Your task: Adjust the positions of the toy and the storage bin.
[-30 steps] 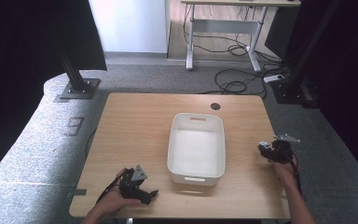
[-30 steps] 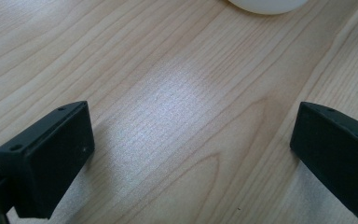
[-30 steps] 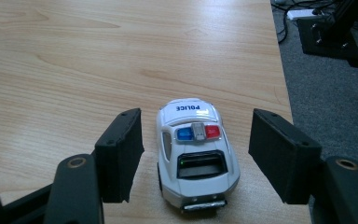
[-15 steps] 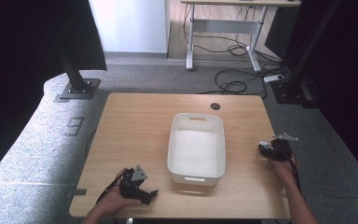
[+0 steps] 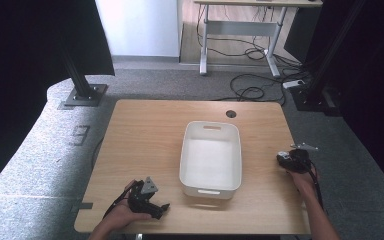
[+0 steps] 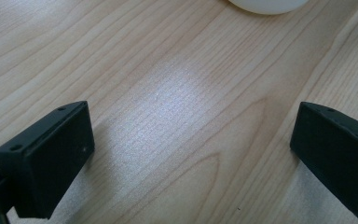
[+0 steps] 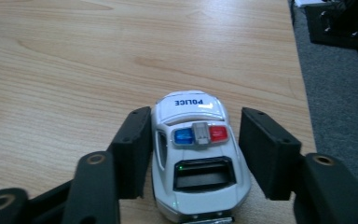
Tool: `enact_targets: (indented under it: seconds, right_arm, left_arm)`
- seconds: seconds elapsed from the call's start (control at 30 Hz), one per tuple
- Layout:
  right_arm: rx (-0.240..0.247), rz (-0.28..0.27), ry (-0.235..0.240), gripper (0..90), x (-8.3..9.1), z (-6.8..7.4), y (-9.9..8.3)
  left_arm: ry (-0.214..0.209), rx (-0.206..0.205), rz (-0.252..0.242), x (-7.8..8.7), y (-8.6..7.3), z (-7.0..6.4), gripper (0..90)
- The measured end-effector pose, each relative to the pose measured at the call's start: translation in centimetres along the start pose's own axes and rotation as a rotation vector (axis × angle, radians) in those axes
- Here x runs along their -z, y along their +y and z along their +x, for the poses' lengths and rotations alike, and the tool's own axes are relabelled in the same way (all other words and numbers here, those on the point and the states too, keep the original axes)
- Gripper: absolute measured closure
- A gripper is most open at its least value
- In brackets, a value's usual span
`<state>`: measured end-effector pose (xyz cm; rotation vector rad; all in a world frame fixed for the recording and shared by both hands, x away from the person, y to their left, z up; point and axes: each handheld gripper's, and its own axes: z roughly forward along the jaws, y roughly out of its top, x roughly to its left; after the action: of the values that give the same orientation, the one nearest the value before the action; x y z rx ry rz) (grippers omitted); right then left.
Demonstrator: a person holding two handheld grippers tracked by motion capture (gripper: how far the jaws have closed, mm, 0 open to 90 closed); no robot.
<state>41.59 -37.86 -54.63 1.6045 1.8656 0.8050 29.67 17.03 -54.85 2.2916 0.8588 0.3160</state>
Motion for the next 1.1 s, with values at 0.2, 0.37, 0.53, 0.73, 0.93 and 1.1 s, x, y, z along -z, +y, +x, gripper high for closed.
enact_targets:
  seconds: [0.2,0.37,0.53,0.73,0.93,1.1]
  right_arm:
    - [-0.005,0.007,0.017,48.9,0.0,-0.2,0.0]
    - [-0.027,0.01,0.025,49.9,0.1,-0.3,0.1]
    - [-0.024,0.002,0.036,50.0,0.4,-0.3,0.1]
    - [-0.031,-0.011,0.05,50.1,0.8,-0.3,0.2]
    - [-0.027,-0.026,0.064,50.1,1.5,-0.1,0.2]
    - [-0.028,-0.053,0.082,50.1,2.6,0.3,0.4]
  left_arm:
    - [0.0,0.0,0.0,0.0,0.0,0.0,0.0]
    - [0.0,0.0,0.0,0.0,0.0,0.0,0.0]
    - [0.0,0.0,0.0,0.0,0.0,0.0,0.0]
    - [0.001,0.001,0.001,0.0,0.0,0.0,0.0]
    - [0.001,0.002,0.001,0.0,0.0,0.0,0.0]
    - [0.002,0.002,0.002,0.0,0.0,0.0,0.0]
